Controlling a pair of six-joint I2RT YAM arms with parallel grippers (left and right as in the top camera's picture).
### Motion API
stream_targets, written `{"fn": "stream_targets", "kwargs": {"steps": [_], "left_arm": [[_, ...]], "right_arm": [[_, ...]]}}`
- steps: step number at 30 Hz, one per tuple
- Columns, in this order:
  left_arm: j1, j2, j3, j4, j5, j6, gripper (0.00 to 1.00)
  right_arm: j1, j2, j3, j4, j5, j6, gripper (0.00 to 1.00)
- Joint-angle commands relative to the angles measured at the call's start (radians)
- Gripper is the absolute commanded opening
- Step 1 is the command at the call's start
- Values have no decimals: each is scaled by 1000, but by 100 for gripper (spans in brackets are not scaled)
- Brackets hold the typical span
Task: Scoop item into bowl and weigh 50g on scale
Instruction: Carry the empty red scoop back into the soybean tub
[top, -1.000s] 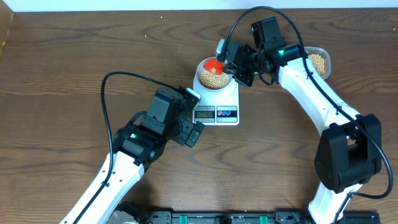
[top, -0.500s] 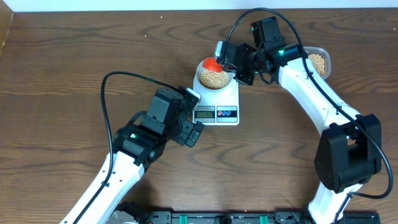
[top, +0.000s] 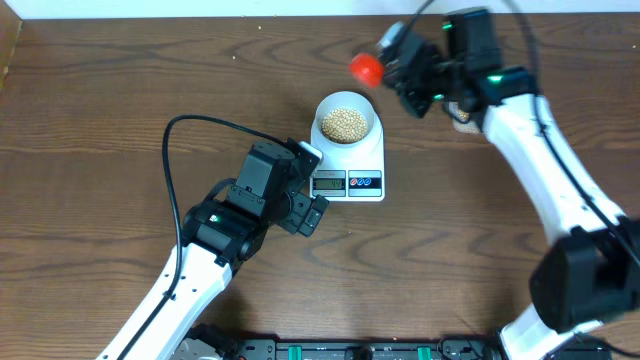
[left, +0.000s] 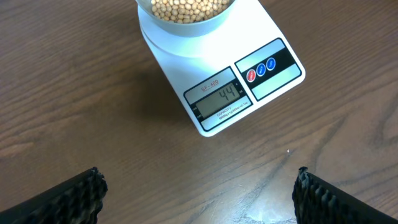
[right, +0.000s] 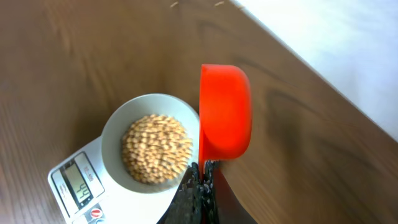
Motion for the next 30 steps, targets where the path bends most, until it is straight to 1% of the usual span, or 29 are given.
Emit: {"fn": "stream_targets", "kwargs": {"steps": [1,7,15,19,30], "left_arm": [[4,-9,29,-3,10,-5,98],[4,-9,29,-3,10,-5,98],[4,-9,29,-3,10,-5,98],[4,-9,29,-3,10,-5,98],[4,-9,29,-3,10,-5,98]], "right_arm": [[-72,-61,20,-26,-6,145,1],[-182,-85,20,-101,-5,227,1],[-307,-85,20,-204,-2,257,1],[-341,-85,20,-240,-3,288,1],[-364,-85,20,-362,-11,291,1]]}}
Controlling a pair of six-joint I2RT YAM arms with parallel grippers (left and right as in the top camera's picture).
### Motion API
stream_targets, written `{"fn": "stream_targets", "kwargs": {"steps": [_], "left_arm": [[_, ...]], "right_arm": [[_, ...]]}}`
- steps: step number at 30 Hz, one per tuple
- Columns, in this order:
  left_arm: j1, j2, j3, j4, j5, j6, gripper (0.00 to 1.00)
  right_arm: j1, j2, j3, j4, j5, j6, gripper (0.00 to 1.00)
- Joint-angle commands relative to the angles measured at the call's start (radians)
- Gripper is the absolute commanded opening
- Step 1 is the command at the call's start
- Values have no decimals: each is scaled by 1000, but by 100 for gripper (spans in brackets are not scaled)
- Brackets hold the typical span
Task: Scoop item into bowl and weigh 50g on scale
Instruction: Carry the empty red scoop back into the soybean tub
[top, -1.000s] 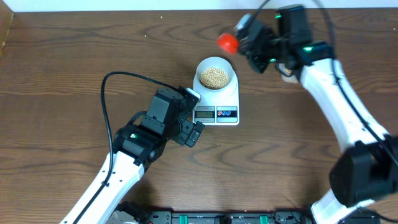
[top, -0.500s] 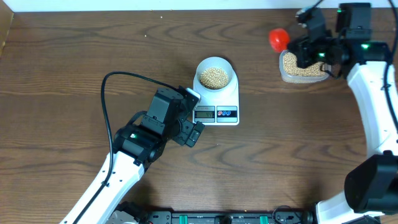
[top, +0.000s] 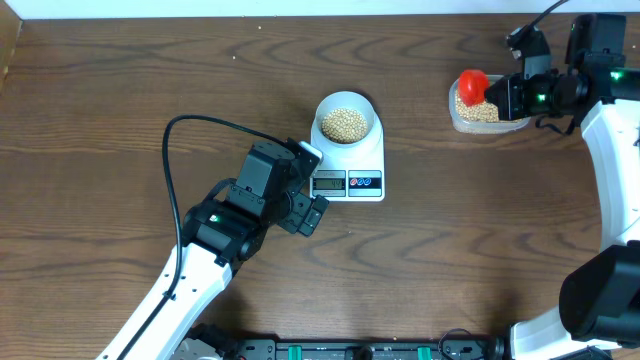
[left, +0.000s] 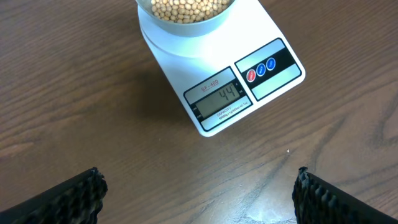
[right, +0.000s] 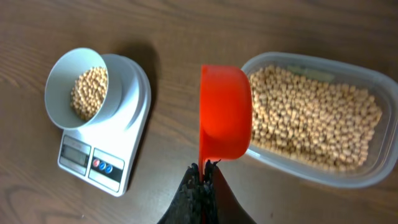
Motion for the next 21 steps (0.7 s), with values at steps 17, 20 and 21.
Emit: {"fn": "stream_targets", "kwargs": {"steps": [17,20,21], "left_arm": [[4,-9,29,-3,10,-5,98],[4,-9,29,-3,10,-5,98],[4,-9,29,-3,10,-5,98]], "right_arm": [[-27,-53,16,-92,-13,16,1],[-27,-87,16,-85,-12,-11,1],[-27,-94,16,-88,-9,-29,1]]}}
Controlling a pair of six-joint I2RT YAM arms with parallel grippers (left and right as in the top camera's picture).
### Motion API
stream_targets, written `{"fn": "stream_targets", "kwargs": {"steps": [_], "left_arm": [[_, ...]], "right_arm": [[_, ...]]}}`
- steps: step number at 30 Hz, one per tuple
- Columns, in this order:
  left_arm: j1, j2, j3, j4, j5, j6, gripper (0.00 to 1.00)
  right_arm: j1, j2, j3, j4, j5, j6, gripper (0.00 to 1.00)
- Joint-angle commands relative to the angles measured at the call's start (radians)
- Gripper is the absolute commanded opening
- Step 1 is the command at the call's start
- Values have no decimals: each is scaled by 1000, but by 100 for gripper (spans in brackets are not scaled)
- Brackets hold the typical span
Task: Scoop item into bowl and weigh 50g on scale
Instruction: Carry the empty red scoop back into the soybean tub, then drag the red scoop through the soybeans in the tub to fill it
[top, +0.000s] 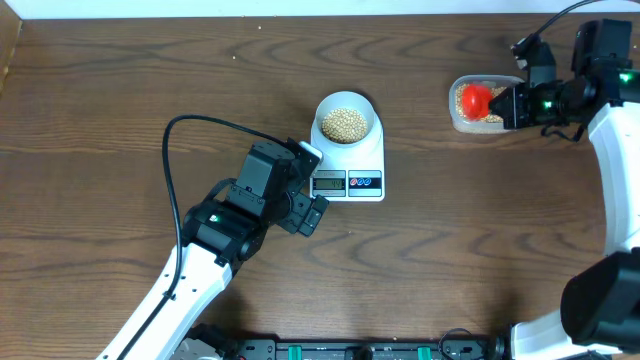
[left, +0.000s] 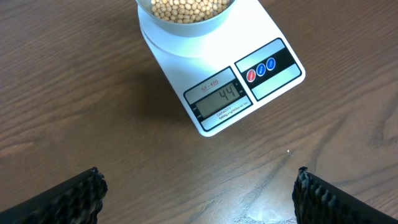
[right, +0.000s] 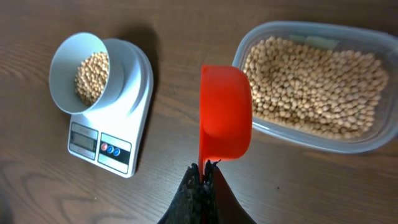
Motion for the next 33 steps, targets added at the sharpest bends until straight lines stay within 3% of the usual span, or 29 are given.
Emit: {"fn": "stream_targets", "kwargs": {"steps": [1,7,13,19,33], "left_arm": [[4,-9,29,-3,10,-5,98],[4,-9,29,-3,10,-5,98],[4,-9,29,-3,10,-5,98],[4,-9,29,-3,10,-5,98],[4,-9,29,-3,10,-5,98]], "right_arm": [[-8,-72,16,-5,-2,-50,1],[-8,-102,16,4,128,-107,1],[-8,-103,16,47,262,32,1],[-8,-103,16,43,270,128,1],[-2,-25,16,48,313,161,1]]}}
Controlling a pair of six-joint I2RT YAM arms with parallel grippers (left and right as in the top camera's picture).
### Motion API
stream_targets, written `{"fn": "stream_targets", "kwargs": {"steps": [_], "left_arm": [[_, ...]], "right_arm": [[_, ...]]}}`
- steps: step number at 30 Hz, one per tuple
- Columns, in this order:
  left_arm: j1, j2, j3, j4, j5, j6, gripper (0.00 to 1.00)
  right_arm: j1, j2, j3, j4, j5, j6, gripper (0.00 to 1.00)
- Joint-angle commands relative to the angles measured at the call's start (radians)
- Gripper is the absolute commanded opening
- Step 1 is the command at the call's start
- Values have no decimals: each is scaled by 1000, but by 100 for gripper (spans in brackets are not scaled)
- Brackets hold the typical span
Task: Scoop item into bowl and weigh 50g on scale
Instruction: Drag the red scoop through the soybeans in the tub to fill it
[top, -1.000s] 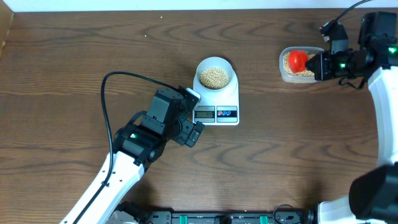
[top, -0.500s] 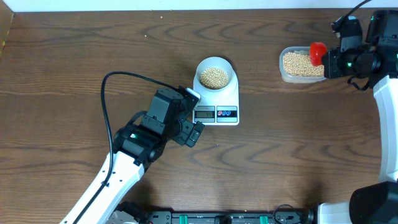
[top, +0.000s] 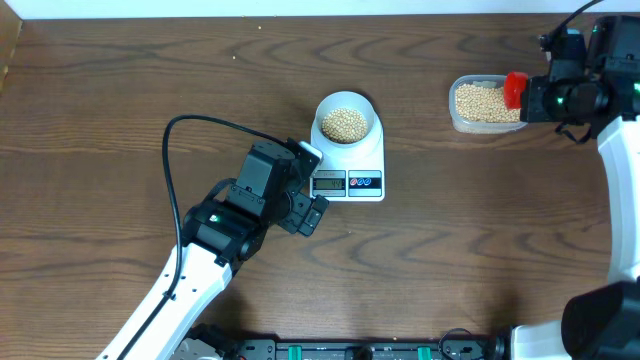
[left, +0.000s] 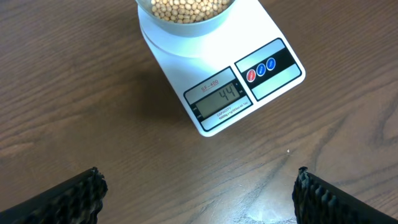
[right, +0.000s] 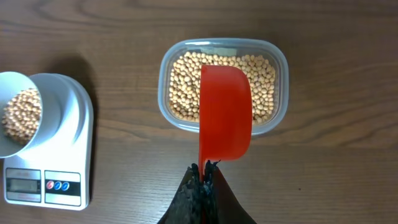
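A white bowl (top: 346, 119) of soybeans stands on the white scale (top: 350, 172), whose display (left: 221, 96) reads 44. At the far right a clear tub (top: 484, 103) holds more soybeans. My right gripper (right: 203, 169) is shut on the handle of a red scoop (right: 225, 111), which hangs over the tub (right: 222, 61) with its rounded back toward the wrist camera. The left gripper (left: 199, 193) stays open just in front of the scale, nothing between its fingers (left: 73, 194).
The brown wooden table (top: 120, 110) carries nothing else. A black cable (top: 168, 170) loops from the left arm over the table's left part. The table's back edge (top: 300, 14) meets a white wall.
My right gripper has moved right with the scoop, from over the tub's left part to above its right end. The left arm and the scale reading of 44 are unchanged.
At first my right gripper held the red scoop just right of the bowl on the scale. Then it was over the tub at the far right, and it has stayed above the tub since, shifting rightward. The scale has read 44 all along.
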Motion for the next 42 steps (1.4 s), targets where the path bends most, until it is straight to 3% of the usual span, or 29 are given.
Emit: {"fn": "stream_targets", "kwargs": {"steps": [1,10,27,35,42], "left_arm": [[4,-9,29,-2,10,-5,98],[4,-9,29,-3,10,-5,98],[4,-9,29,-2,10,-5,98],[4,-9,29,-2,10,-5,98],[4,-9,29,-2,10,-5,98]], "right_arm": [[-2,40,16,3,53,25,1],[-2,154,16,76,66,18,1],[-3,341,16,179,-143,18,1],[-31,330,16,183,-198,18,1],[-143,284,16,179,-369,37,1]]}}
